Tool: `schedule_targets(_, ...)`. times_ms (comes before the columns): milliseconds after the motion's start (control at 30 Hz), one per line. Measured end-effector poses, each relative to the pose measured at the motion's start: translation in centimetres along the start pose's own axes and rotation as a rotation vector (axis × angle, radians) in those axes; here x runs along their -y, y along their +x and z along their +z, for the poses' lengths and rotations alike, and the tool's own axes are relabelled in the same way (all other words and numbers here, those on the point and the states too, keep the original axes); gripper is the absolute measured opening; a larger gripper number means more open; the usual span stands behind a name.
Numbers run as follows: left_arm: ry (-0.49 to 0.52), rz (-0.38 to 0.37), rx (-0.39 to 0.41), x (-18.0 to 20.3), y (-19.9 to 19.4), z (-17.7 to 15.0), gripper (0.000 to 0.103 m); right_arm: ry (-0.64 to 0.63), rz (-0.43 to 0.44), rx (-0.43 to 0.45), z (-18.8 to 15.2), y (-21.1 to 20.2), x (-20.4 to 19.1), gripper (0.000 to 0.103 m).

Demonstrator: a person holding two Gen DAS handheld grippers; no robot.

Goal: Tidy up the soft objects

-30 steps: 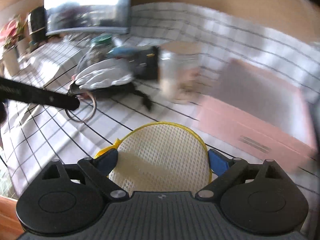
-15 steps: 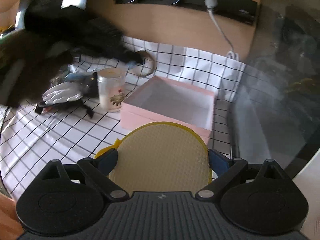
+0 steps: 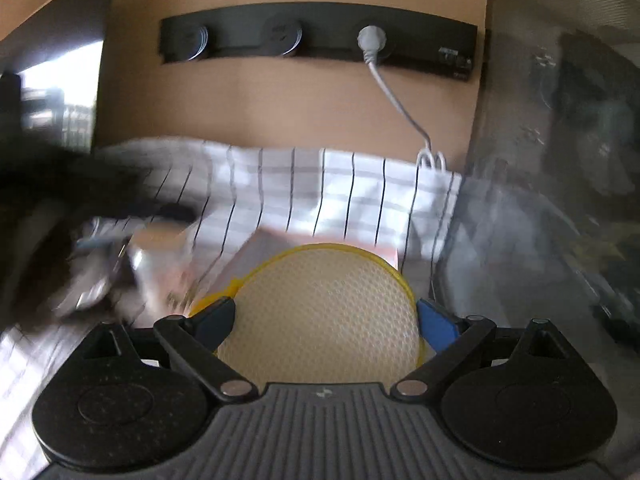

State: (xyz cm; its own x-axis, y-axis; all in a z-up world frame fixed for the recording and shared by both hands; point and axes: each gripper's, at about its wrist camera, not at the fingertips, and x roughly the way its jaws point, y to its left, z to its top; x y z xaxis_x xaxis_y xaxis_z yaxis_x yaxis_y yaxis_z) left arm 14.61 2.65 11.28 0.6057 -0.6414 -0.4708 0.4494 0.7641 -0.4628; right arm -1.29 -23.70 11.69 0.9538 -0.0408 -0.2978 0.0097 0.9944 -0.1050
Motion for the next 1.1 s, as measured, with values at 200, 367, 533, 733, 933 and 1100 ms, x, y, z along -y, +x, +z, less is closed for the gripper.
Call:
schedule_targets(200,0.116,0.226,0.042,-3.3,-6.7,-3.8,0.025,0.122,0.026,-0.085,3.6,9.9,-0.6,0.101)
schedule_targets(367,0.098,0.374,0.057,-7.3,-9.8,-3.8,0.024,0.336,0.1,-0.347,2.6,16.6,-0.1,0.101)
schedule_targets(533,0.112,0.453,0.052,-10.4,-10.4,-2.7,0.024,0.235,0.0,-0.339,2.0,16.1,-2.4,0.101)
schedule_targets(733,0.01,0.519,0.031,-14.3,-10.2,-3.2,0.024,-0.112,-0.233,-0.103,1.7,12.3,-6.8,0.102)
schedule_targets(933,-0.03,0.463,0.018,-15.8,-8.6,-1.8,0.024,-0.231,-0.155,-0.015,0.9,9.2,-9.4,0.103)
schedule_targets(1100,-0.003,0.441,-0.002,-15.3,-6.6,-1.4,0.024,-0.295,-0.165,0.031,0.1,8.1,-10.3,0.103)
